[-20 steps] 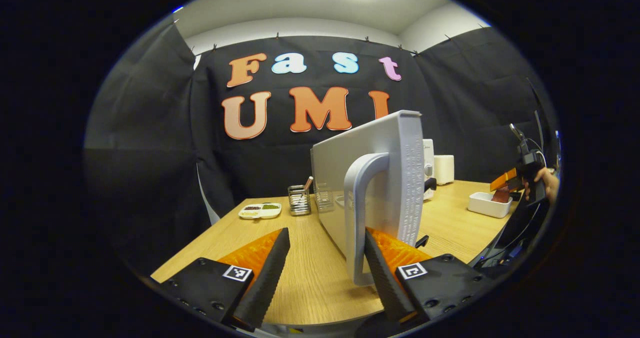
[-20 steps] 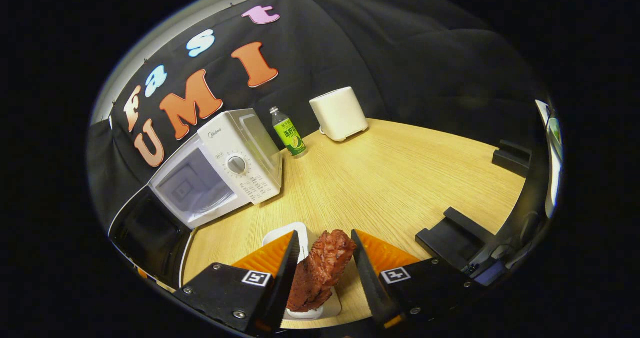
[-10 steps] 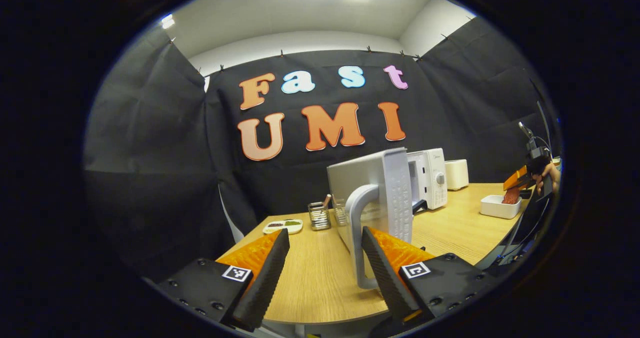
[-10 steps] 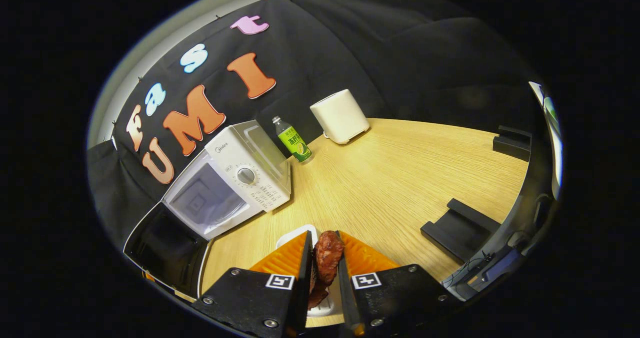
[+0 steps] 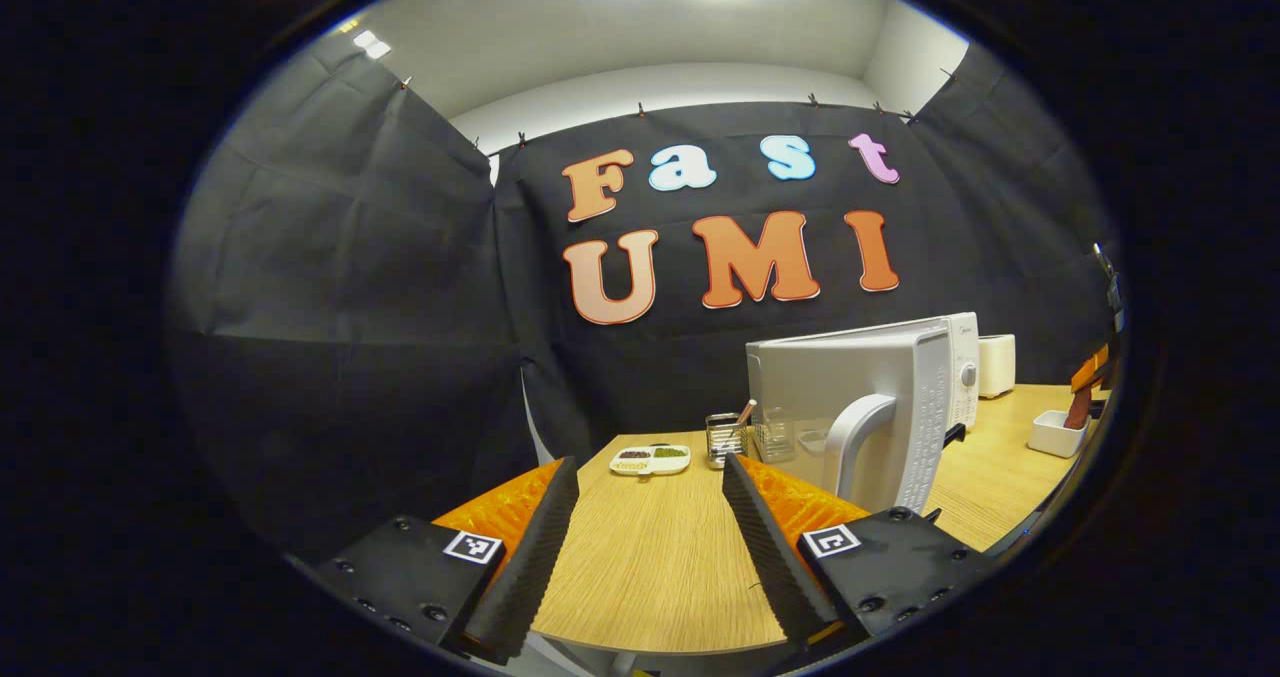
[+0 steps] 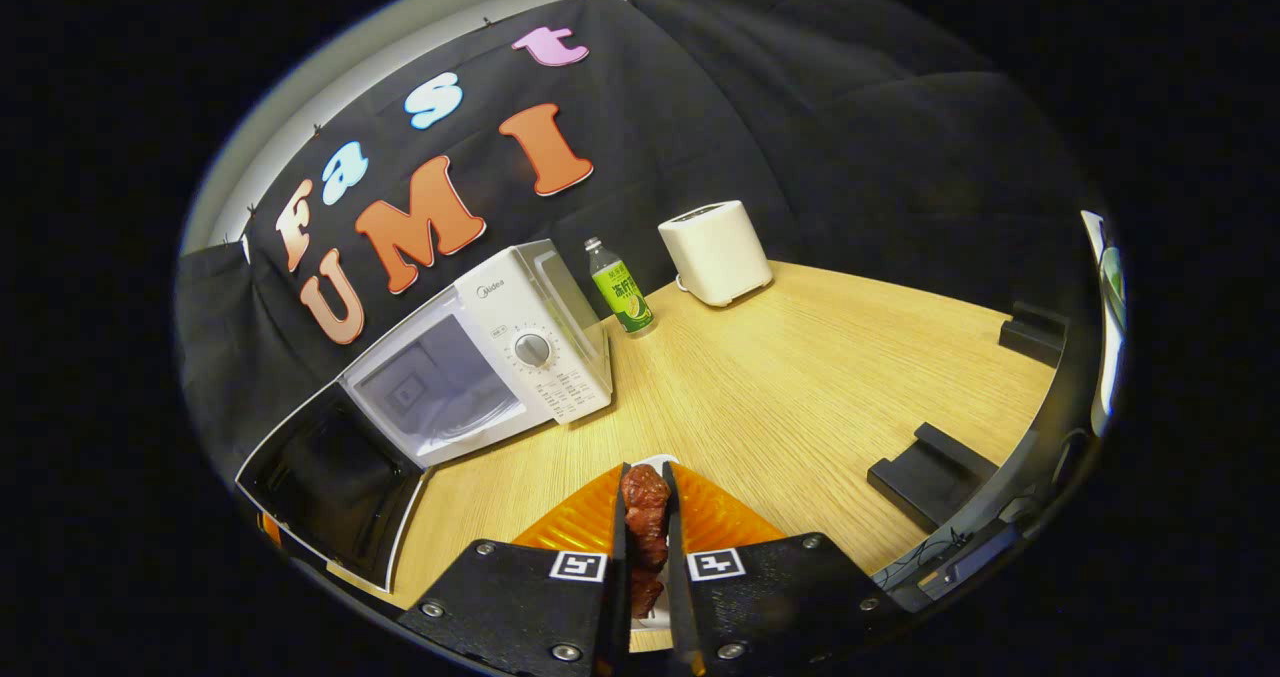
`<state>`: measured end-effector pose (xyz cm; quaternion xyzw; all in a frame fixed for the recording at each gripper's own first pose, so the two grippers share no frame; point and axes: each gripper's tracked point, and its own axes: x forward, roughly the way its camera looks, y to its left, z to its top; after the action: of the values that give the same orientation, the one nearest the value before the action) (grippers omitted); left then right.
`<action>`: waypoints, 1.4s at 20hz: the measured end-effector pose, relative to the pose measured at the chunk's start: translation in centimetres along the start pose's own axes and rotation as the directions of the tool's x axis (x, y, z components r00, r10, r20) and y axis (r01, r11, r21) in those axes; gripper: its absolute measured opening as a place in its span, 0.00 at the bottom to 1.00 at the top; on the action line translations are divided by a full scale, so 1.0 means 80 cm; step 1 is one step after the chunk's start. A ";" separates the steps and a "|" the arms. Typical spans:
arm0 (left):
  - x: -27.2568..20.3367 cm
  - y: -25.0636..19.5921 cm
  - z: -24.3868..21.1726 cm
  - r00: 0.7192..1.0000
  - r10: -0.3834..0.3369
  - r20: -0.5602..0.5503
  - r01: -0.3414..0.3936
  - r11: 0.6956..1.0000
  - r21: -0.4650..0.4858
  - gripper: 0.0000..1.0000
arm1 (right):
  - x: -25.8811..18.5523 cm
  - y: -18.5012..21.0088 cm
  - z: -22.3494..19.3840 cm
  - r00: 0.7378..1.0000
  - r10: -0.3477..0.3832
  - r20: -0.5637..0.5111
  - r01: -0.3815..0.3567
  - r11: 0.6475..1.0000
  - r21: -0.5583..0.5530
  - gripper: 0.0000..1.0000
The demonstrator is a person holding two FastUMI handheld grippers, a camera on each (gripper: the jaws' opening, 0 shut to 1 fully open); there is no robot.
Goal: Open the microwave oven with the left hand, put the food in, and close the microwave oven.
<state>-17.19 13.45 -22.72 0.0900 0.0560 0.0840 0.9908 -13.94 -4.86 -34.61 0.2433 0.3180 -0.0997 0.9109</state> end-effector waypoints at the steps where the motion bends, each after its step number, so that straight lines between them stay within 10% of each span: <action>1: 0.004 0.001 0.001 1.000 0.016 -0.001 -0.016 1.000 0.012 0.86 | -0.001 0.004 0.003 1.000 -0.004 0.006 0.004 1.000 -0.024 0.15; 7: 0.026 -0.008 -0.011 0.999 0.027 -0.039 -0.026 1.000 0.015 0.99 | -0.003 0.048 0.050 0.996 0.014 0.091 -0.002 0.991 -0.135 0.15; 28: 0.039 0.009 -0.041 0.995 0.044 -0.088 -0.045 0.999 -0.013 1.00 | 0.141 0.327 0.088 0.943 0.243 0.228 -0.208 0.964 -0.167 0.15</action>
<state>-14.63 15.29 -26.12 0.0799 0.0969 0.1104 0.9859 7.37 13.80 -26.93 0.1992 0.1788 -0.0015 0.9635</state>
